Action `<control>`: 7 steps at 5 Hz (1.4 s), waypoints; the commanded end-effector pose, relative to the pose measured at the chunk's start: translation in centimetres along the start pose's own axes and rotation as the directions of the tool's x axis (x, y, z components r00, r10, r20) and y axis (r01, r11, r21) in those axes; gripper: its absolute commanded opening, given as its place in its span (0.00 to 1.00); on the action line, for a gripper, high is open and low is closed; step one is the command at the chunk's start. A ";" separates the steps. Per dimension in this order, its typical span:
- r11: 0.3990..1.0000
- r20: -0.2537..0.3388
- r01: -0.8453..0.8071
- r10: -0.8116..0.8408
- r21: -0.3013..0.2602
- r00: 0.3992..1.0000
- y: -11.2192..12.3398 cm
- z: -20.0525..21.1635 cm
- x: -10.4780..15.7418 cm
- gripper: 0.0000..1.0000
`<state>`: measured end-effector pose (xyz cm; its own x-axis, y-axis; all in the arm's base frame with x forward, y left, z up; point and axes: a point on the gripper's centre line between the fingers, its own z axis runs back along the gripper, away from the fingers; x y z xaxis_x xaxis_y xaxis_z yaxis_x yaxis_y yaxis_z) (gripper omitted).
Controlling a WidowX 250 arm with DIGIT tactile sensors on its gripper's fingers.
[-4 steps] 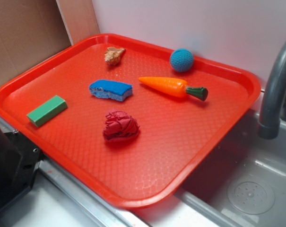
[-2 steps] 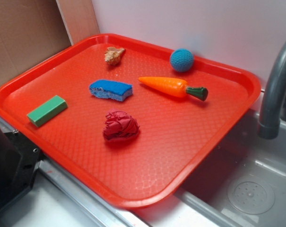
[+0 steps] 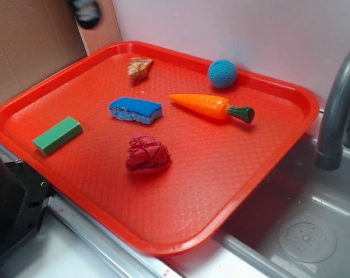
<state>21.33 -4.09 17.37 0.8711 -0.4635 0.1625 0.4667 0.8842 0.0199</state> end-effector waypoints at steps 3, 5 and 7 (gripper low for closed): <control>0.969 0.032 0.243 -0.242 -0.041 0.970 -1.8 -2.4 3.1 1.00; 0.889 0.031 0.458 -0.457 -0.025 0.889 -2.7 -9.6 6.3 1.00; 0.869 0.002 0.484 -0.487 -0.099 0.874 -0.7 -14.5 7.7 1.00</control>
<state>29.47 -8.04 2.75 0.5579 -0.8256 0.0847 0.8299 0.5559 -0.0482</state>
